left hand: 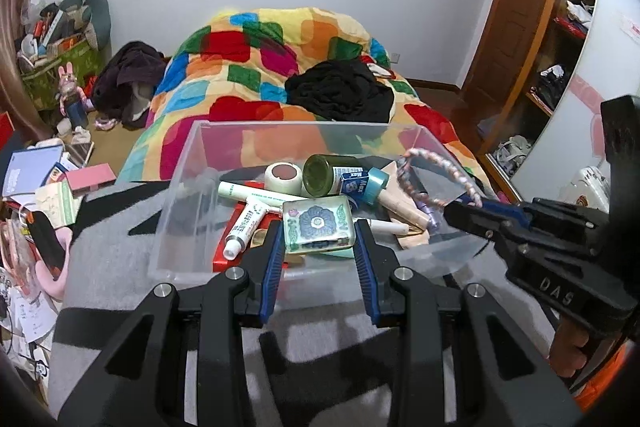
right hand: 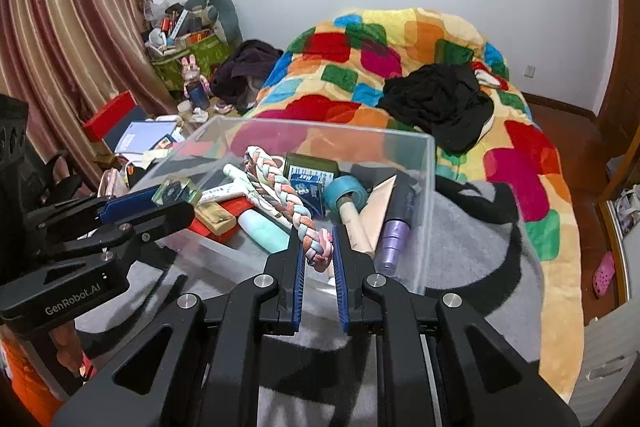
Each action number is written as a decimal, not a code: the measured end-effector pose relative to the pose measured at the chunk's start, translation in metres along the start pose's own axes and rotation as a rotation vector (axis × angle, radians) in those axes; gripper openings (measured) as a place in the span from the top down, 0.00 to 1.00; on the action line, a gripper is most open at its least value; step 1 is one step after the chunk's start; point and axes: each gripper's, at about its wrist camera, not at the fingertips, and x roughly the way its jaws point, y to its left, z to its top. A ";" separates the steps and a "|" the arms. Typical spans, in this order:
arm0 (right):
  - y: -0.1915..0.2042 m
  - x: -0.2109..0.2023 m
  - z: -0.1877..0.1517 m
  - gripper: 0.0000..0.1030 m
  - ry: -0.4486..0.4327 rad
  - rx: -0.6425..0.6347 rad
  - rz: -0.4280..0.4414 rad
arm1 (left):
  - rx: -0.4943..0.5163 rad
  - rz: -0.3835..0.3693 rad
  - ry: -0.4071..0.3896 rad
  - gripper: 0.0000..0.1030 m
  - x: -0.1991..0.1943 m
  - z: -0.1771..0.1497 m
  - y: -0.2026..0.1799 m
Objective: Organize objects
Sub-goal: 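Lower the green square item and braided rope into the clear box and open both tools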
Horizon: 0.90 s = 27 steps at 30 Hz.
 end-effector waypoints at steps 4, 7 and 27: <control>0.001 0.013 0.001 0.88 0.022 -0.005 -0.006 | -0.008 -0.001 0.019 0.67 0.011 0.001 0.001; 0.006 0.018 0.002 0.87 0.042 -0.027 -0.015 | -0.003 -0.004 0.029 0.67 0.016 0.000 -0.001; 0.019 -0.046 -0.009 0.51 -0.082 -0.073 0.018 | 0.057 -0.023 -0.098 0.50 -0.038 -0.016 -0.015</control>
